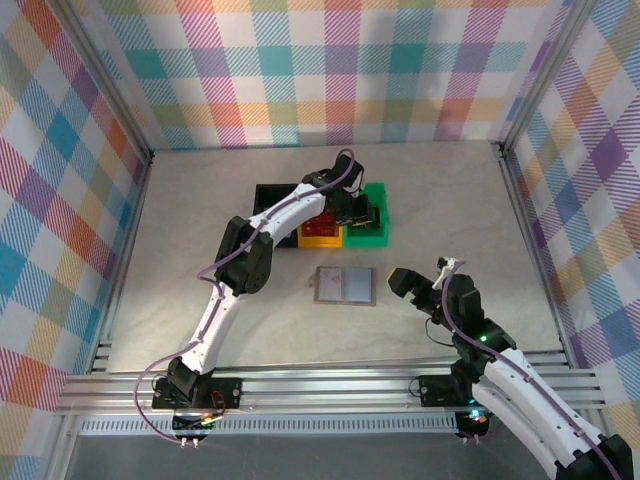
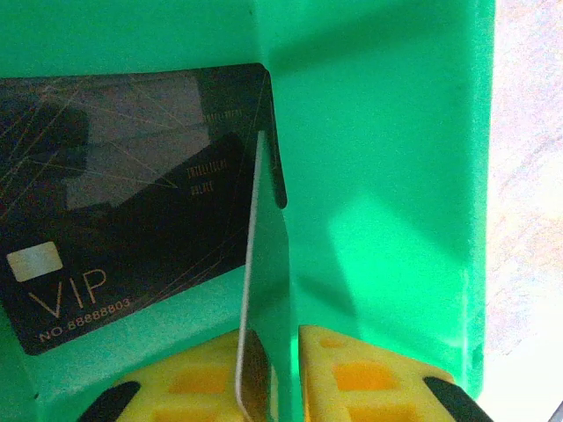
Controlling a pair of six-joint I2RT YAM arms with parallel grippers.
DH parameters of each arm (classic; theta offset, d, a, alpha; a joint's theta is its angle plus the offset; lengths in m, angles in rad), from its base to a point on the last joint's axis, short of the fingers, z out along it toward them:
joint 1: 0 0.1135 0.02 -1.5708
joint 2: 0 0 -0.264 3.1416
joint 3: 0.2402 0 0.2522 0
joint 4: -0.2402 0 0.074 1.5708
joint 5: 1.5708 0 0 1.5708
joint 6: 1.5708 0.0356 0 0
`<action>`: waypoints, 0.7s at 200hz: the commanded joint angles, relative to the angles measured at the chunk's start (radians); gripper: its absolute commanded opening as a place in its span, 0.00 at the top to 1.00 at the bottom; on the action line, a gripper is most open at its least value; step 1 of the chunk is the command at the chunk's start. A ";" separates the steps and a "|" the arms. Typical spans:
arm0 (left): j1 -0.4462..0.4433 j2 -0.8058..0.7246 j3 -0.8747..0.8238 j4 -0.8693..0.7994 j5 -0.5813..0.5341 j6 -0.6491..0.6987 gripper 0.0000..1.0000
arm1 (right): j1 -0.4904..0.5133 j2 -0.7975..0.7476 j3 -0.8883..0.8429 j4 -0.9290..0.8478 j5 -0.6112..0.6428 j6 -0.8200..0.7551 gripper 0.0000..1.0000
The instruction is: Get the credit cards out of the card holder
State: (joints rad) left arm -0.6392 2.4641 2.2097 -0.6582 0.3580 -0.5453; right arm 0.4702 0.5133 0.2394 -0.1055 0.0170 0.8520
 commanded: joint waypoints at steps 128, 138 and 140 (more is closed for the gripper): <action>0.004 -0.009 0.142 -0.174 -0.064 0.063 0.48 | -0.005 -0.006 -0.004 0.023 -0.009 -0.007 0.01; 0.006 -0.011 0.152 -0.187 -0.073 0.068 0.46 | -0.004 -0.006 -0.003 0.022 -0.009 -0.008 0.01; 0.006 -0.012 0.152 -0.188 -0.073 0.068 0.46 | -0.004 -0.006 -0.003 0.022 -0.009 -0.008 0.01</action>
State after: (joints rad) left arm -0.6388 2.4641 2.3184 -0.7746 0.3153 -0.5026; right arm 0.4702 0.5133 0.2394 -0.1055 0.0170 0.8516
